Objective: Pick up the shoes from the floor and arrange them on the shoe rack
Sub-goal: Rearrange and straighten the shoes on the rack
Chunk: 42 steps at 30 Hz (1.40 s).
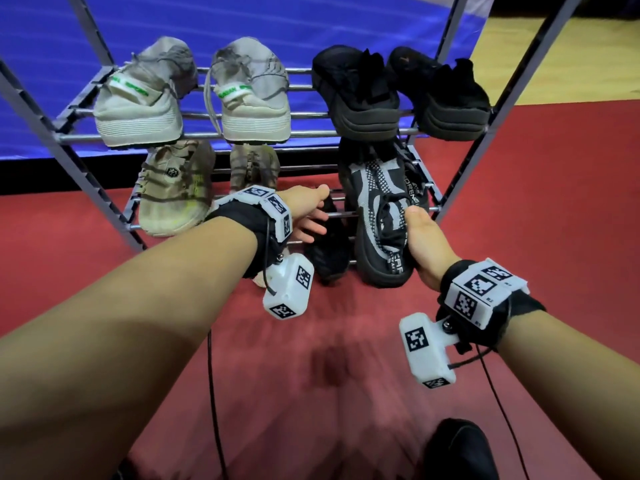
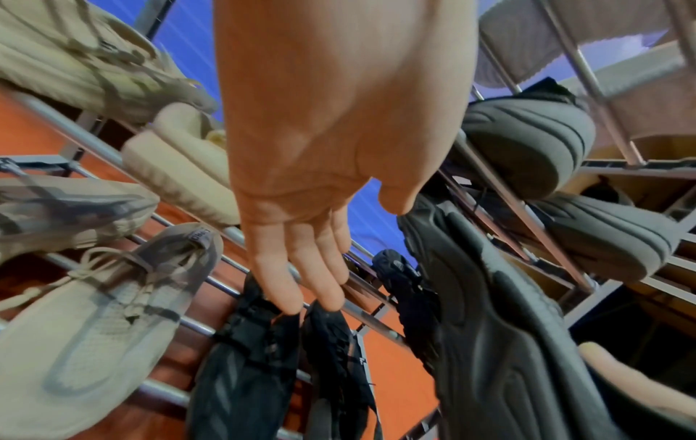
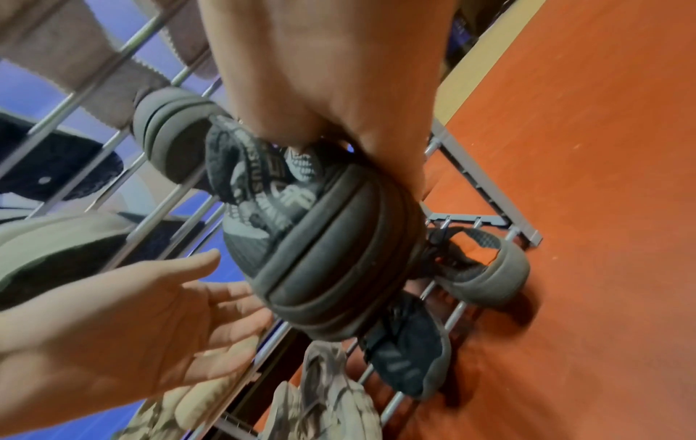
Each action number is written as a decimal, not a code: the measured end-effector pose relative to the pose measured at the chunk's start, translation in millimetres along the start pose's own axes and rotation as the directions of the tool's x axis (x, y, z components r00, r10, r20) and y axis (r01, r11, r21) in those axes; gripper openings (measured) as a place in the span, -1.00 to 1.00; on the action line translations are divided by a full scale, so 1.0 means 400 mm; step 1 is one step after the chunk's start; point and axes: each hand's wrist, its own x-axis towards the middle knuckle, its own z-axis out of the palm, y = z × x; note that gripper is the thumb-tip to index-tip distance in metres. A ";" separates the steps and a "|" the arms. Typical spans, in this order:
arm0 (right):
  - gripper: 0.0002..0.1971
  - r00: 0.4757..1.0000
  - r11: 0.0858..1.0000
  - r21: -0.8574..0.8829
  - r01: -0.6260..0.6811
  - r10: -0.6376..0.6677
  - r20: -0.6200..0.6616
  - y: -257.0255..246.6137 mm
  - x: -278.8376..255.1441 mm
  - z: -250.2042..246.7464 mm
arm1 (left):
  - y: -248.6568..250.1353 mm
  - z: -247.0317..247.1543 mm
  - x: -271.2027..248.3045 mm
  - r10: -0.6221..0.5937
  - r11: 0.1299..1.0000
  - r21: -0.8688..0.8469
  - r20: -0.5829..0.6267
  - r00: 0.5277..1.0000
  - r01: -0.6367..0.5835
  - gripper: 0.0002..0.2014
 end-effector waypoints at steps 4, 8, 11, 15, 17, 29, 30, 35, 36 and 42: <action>-0.72 0.990 1.000 0.006 0.009 -0.008 -0.138 0.006 0.009 -0.078 | 0.022 0.065 0.029 0.000 0.999 0.037 0.013 1.000 -0.001 -0.44; -0.74 0.985 0.999 -0.020 -0.037 0.033 -0.171 0.034 0.045 -0.126 | 0.035 0.150 0.074 -0.006 0.998 0.061 0.063 0.998 0.002 -0.36; -0.73 0.978 0.999 -0.005 -0.032 0.031 -0.206 0.036 0.063 -0.146 | 0.049 0.202 0.108 -0.024 1.000 0.011 0.142 0.990 0.023 -0.28; -0.58 0.970 0.997 0.069 -0.038 0.053 -0.236 0.038 0.087 -0.158 | 0.067 0.262 0.153 -0.015 0.991 -0.127 0.176 0.984 0.037 -0.29; -0.59 0.971 0.996 0.082 -0.027 0.045 -0.234 0.040 0.096 -0.162 | 0.061 0.280 0.172 0.024 0.987 -0.161 0.064 0.998 -0.013 -0.44; -0.56 0.966 0.987 0.161 -0.019 0.060 -0.251 0.043 0.103 -0.161 | 0.078 0.247 0.154 -0.053 0.975 -0.204 0.152 0.987 0.084 -0.50; -0.56 0.965 0.986 0.162 -0.026 0.067 -0.253 0.041 0.098 -0.164 | 0.083 0.241 0.154 -0.062 0.980 -0.179 0.140 0.988 0.087 -0.51; -0.57 0.955 0.986 0.161 -0.034 0.079 -0.285 0.035 0.087 -0.153 | 0.092 0.221 0.130 -0.036 0.940 -0.336 0.087 0.996 0.063 -0.74; -0.57 0.952 0.986 0.166 -0.034 0.083 -0.296 0.032 0.088 -0.146 | 0.082 0.210 0.124 -0.030 0.929 -0.367 0.075 0.997 0.056 -0.75; -0.54 0.945 0.988 0.140 -0.061 0.102 -0.310 0.038 0.111 -0.098 | -0.006 0.087 0.098 -0.070 0.949 -0.311 -0.050 0.996 0.051 -0.82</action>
